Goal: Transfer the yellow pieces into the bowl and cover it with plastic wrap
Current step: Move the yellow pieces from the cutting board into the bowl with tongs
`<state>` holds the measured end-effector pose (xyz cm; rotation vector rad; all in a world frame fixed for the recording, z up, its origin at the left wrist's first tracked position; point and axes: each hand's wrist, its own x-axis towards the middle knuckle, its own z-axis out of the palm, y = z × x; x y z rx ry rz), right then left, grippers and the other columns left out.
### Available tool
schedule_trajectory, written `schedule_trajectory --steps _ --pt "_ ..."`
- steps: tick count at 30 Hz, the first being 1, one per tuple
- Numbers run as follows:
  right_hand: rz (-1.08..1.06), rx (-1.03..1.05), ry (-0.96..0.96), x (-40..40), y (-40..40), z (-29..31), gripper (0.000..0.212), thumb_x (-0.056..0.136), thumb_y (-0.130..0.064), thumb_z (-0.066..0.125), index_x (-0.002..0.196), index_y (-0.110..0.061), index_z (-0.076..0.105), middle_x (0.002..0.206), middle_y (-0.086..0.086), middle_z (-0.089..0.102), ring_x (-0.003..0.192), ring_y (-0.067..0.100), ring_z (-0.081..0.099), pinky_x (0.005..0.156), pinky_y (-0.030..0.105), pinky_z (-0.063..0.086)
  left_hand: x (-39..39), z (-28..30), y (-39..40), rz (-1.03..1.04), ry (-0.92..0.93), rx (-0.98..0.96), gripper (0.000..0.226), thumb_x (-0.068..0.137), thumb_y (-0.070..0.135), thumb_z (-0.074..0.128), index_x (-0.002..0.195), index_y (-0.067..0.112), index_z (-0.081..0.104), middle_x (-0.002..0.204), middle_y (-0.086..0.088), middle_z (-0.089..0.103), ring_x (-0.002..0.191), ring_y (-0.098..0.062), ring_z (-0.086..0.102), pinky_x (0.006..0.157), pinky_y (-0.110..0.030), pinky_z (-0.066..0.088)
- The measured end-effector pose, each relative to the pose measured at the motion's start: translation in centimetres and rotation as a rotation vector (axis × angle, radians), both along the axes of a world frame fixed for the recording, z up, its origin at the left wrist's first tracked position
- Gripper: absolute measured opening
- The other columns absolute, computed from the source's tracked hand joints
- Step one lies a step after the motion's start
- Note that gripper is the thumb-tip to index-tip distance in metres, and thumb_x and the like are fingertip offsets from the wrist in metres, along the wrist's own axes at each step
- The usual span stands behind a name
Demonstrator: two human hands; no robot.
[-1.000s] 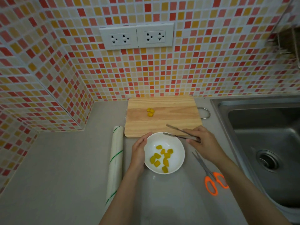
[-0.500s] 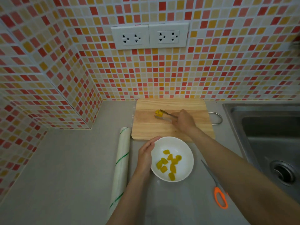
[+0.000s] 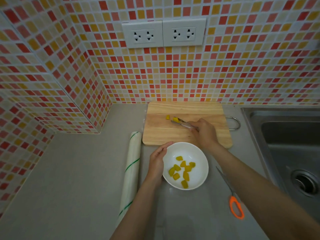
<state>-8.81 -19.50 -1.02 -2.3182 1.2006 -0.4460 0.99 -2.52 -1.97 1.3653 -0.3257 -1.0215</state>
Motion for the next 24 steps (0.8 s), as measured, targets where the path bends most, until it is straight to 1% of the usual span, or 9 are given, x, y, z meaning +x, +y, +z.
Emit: schedule_trajectory --steps 3,6,10,14,17,19,21,23,24 --pt "0.043 0.019 -0.135 -3.1 2.1 1.0 0.034 0.082 -0.011 0.064 0.115 -0.017 0.065 0.081 0.004 0.055 0.079 0.027 0.060 0.068 0.024 0.036 0.0 0.0 0.0 -0.001 -0.018 0.001 0.033 0.093 0.005 0.044 0.092 0.023 0.071 0.100 0.003 0.071 0.094 -0.016 0.065 0.083 -0.028 0.053" --pt "0.125 0.032 -0.181 -6.5 4.8 1.8 0.035 0.080 -0.013 0.066 0.115 -0.017 0.066 0.082 -0.001 0.054 0.075 0.018 0.059 0.071 0.029 0.044 0.0 0.0 -0.1 0.000 -0.014 -0.002 0.031 0.093 0.005 0.045 0.094 0.021 0.071 0.101 0.000 0.071 0.096 -0.021 0.064 0.088 -0.035 0.051" --pt "0.203 0.010 -0.054 -9.5 7.0 2.6 0.038 0.078 -0.029 0.058 0.115 -0.028 0.065 0.079 -0.009 0.050 0.074 0.007 0.052 0.073 0.041 0.045 0.0 -0.1 0.0 -0.009 -0.022 -0.004 0.030 0.093 0.006 0.045 0.096 0.021 0.070 0.105 -0.004 0.069 0.102 -0.025 0.061 0.095 -0.042 0.047" --pt "0.226 0.005 0.025 -11.3 7.5 3.8 0.039 0.080 -0.029 0.063 0.118 -0.034 0.061 0.078 -0.015 0.044 0.070 -0.007 0.048 0.075 0.033 0.035 -0.2 -0.1 0.2 -0.008 -0.027 -0.004 0.031 0.093 0.008 0.044 0.095 0.023 0.071 0.110 -0.004 0.068 0.105 -0.024 0.061 0.096 -0.041 0.047" --pt "0.217 0.012 0.012 -11.4 6.9 4.7 0.042 0.081 -0.024 0.067 0.121 -0.033 0.058 0.079 -0.020 0.041 0.082 -0.020 0.044 0.077 0.031 0.028 -0.2 0.0 0.2 -0.003 -0.025 0.008 0.032 0.093 0.008 0.044 0.094 0.025 0.071 0.113 -0.004 0.068 0.104 -0.022 0.062 0.096 -0.039 0.047" --pt "0.182 0.017 -0.026 -10.9 6.4 5.2 0.041 0.082 -0.022 0.067 0.122 -0.029 0.059 0.080 -0.019 0.041 0.073 -0.013 0.047 0.078 0.033 0.033 -0.2 0.1 0.2 0.001 -0.026 0.015 0.033 0.093 0.007 0.044 0.092 0.026 0.072 0.107 0.001 0.069 0.103 -0.022 0.062 0.095 -0.039 0.048" --pt "0.147 0.022 -0.047 -9.8 5.7 5.2 0.041 0.081 -0.021 0.067 0.122 -0.027 0.060 0.079 -0.017 0.043 0.066 -0.007 0.043 0.082 0.038 0.038 -0.2 0.1 0.2 0.010 -0.026 0.008 0.034 0.092 0.006 0.044 0.091 0.025 0.072 0.099 0.007 0.072 0.099 -0.020 0.063 0.092 -0.037 0.049" --pt "0.115 0.024 -0.027 -8.3 4.6 4.8 0.041 0.081 -0.021 0.067 0.122 -0.026 0.060 0.082 -0.009 0.046 0.069 -0.001 0.046 0.086 0.040 0.041 -0.3 0.1 0.2 0.017 -0.027 0.007 0.034 0.092 0.006 0.045 0.090 0.025 0.072 0.094 0.010 0.073 0.096 -0.018 0.064 0.089 -0.036 0.050" --pt "0.101 0.031 -0.007 -7.3 4.0 4.5 0.041 0.082 -0.022 0.066 0.122 -0.026 0.060 0.086 -0.006 0.047 0.075 0.007 0.052 0.089 0.041 0.042 -0.3 0.2 0.2 0.017 -0.026 0.010 0.033 0.092 0.006 0.045 0.091 0.025 0.072 0.096 0.008 0.072 0.096 -0.019 0.064 0.089 -0.036 0.050"
